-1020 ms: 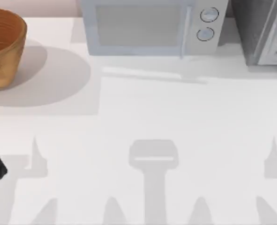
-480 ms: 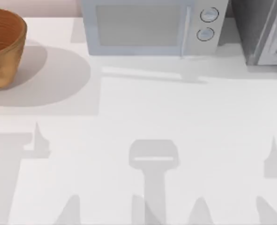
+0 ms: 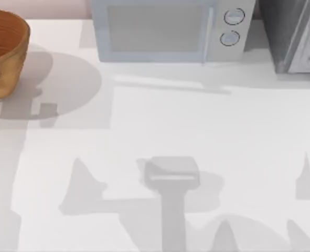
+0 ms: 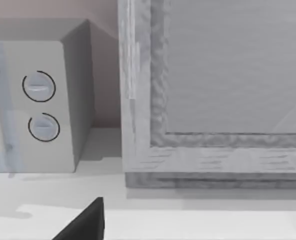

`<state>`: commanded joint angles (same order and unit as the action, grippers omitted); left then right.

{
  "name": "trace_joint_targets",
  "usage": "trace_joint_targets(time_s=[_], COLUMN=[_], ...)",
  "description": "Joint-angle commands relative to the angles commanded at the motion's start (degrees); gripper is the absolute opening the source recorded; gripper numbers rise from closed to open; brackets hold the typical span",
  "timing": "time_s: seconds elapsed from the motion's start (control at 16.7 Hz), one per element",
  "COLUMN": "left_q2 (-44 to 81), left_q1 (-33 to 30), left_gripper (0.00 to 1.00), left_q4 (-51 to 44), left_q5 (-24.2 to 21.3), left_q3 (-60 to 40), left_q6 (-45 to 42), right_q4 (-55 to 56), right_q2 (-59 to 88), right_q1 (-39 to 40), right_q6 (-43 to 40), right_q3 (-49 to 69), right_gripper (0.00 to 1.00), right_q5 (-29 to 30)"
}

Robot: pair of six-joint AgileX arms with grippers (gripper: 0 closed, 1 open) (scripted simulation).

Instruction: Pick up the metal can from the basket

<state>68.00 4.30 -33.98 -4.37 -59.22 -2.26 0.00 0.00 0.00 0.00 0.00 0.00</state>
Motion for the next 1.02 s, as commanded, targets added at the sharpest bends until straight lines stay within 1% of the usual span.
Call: trace_joint_targets(time_s=[0.3,0.54,0.78,0.9,1.02], left_q2=[32.30,53.57,68.23,72.97,75.77], left_q1=[2.51,4.56,6.32,6.98,7.42], left_gripper=[1.00,1.00,1.00,1.00,1.00], left_q4=[-17.75,-29.04,-36.26,-38.39,-39.59], left_q5=[-1.63,-2.49,-2.95,-3.06,-3.11], left_q3=[-28.08,-50.25,-68.43,-74.69,-78.42], left_q6=[-2.68,-5.54,-8.34,-9.49,-10.28], right_q4=[0.00,0.00,0.00,0.00,0.00], right_q2=[0.00,0.00,0.00,0.00,0.00], right_q1=[0.00,0.00,0.00,0.00,0.00], right_q6=[0.00,0.00,0.00,0.00,0.00], right_q3=[0.00,0.00,0.00,0.00,0.00], right_gripper=[1.00,1.00,1.00,1.00,1.00], right_q5=[0.00,0.00,0.00,0.00,0.00])
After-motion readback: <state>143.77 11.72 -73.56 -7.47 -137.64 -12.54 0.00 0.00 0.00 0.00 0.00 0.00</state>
